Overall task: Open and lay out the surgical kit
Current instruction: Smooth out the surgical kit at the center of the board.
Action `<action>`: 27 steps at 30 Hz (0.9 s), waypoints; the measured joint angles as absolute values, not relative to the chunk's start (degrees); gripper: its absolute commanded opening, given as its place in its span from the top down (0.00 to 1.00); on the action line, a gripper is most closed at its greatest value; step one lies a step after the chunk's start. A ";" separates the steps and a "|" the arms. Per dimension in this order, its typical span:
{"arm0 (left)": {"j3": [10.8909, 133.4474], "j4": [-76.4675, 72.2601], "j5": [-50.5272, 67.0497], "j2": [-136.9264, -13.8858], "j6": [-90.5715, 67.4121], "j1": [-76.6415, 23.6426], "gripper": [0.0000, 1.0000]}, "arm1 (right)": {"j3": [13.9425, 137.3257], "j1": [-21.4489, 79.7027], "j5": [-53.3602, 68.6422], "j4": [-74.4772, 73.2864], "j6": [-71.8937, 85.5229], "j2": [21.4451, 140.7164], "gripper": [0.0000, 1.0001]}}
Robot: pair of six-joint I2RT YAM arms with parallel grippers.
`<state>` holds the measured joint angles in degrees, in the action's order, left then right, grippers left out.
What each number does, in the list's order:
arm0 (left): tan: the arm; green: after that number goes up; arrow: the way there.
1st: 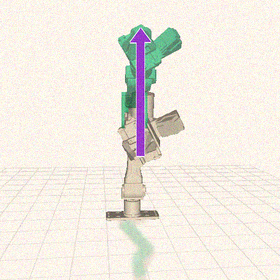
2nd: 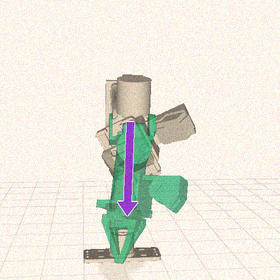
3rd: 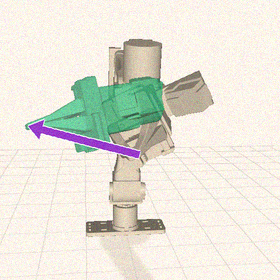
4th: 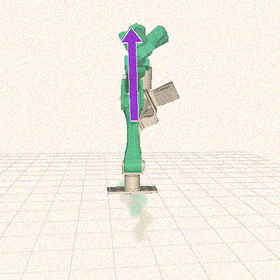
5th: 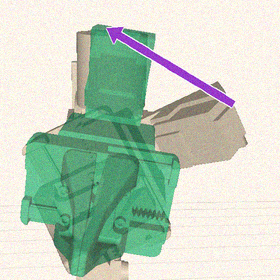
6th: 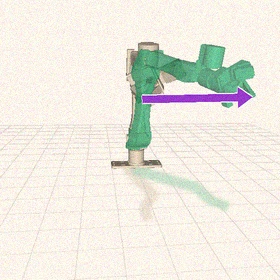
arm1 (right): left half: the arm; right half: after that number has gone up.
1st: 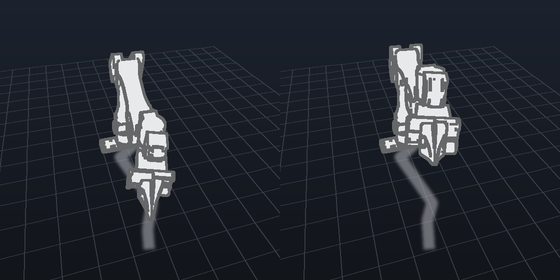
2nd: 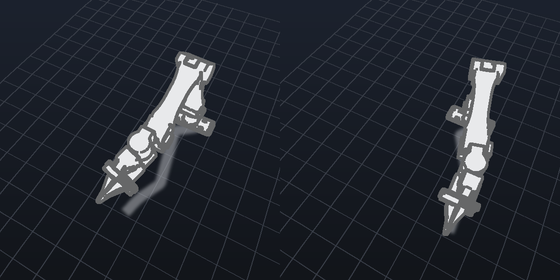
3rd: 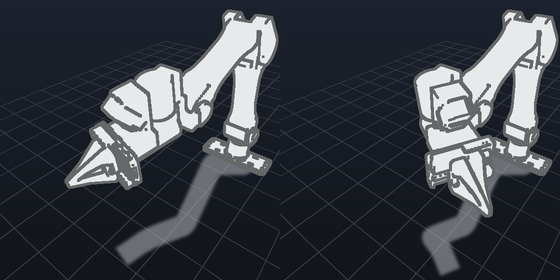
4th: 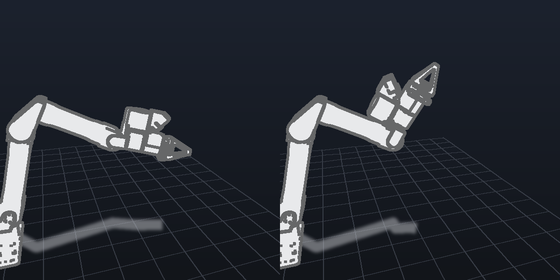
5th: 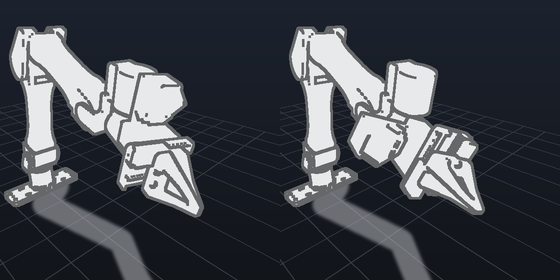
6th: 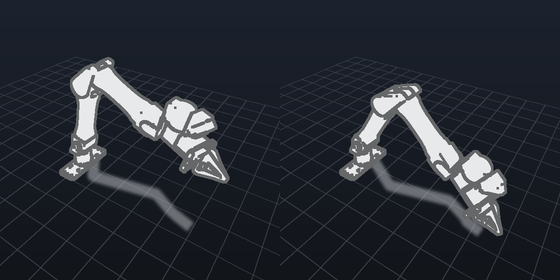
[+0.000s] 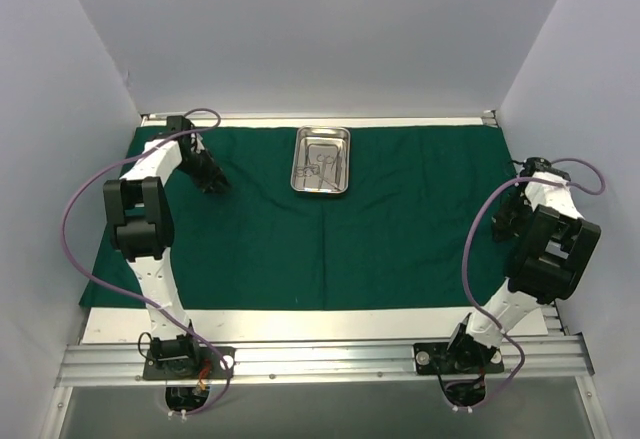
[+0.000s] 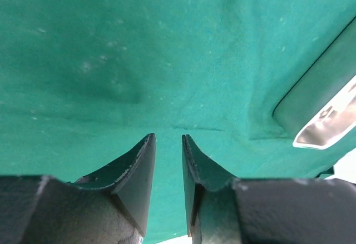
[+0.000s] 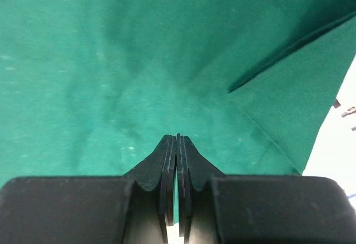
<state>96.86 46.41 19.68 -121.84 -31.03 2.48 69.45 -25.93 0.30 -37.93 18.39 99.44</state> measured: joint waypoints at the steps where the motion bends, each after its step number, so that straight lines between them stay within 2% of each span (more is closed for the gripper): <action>1: 96.86 46.15 20.01 -121.84 -31.03 2.83 0.64 | 68.79 -26.24 -0.01 -37.76 18.13 99.44 1.00; 18: 99.83 46.13 22.74 -122.19 -31.03 3.53 0.63 | 63.77 -29.21 -6.50 -34.33 18.13 103.94 1.00; 27: 101.51 46.63 22.68 -123.76 -31.00 3.55 0.63 | 63.72 -31.46 -22.74 -41.12 26.28 103.11 1.00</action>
